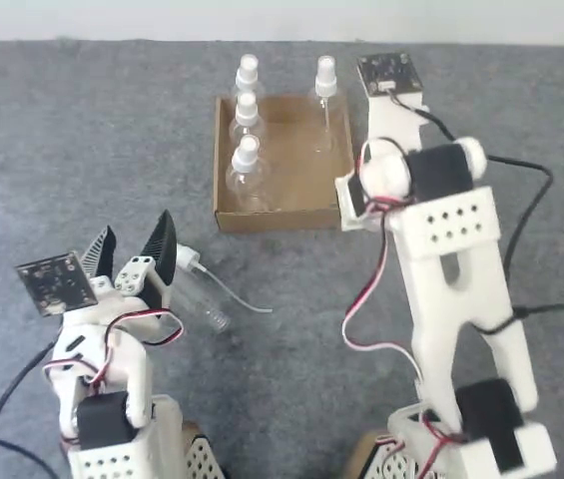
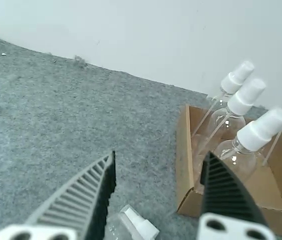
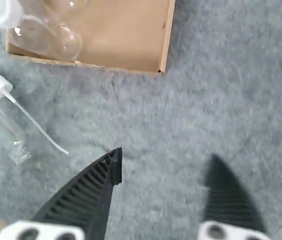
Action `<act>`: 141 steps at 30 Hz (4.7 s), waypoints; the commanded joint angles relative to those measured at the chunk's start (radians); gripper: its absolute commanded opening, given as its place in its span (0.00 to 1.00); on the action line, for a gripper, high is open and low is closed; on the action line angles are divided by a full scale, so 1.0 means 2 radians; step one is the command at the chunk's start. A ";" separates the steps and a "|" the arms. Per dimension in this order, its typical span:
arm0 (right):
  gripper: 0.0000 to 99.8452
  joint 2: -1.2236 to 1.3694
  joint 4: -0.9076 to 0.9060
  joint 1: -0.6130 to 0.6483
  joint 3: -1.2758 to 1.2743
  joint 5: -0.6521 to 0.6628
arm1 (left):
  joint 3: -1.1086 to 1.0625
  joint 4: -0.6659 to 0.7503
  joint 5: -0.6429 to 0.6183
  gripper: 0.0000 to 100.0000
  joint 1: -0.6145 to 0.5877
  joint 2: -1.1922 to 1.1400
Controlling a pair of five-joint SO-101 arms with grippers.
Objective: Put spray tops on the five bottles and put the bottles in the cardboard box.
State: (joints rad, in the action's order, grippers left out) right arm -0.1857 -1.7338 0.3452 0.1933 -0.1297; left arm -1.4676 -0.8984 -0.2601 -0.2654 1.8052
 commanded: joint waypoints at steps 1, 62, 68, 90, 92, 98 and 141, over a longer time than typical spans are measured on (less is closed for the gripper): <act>0.13 -0.069 0.035 0.003 -0.063 -0.003 | 0.003 0.017 -0.003 0.26 -0.002 0.007; 0.02 -0.300 0.312 0.000 -0.513 -0.008 | 0.247 -0.150 0.285 0.26 -0.077 -0.210; 0.02 -0.300 0.313 0.000 -0.513 -0.008 | 0.294 -0.160 0.408 0.26 -0.077 -0.298; 0.02 -0.299 0.313 0.000 -0.525 -0.008 | 0.421 -0.164 0.463 0.26 -0.099 -0.573; 0.02 -0.300 0.313 0.000 -0.529 -0.008 | 0.438 -0.161 0.463 0.26 -0.106 -0.603; 0.02 -0.300 0.313 0.000 -0.529 -0.008 | 0.484 -0.160 0.463 0.26 -0.125 -0.681; 0.02 -0.300 0.313 -0.045 -0.529 -0.008 | 0.320 -0.245 0.459 0.26 0.062 -0.718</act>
State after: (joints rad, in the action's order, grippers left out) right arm -0.7472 -1.1278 0.2746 -0.8792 -0.1358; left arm -0.7695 -1.3755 0.6759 -0.2148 0.2340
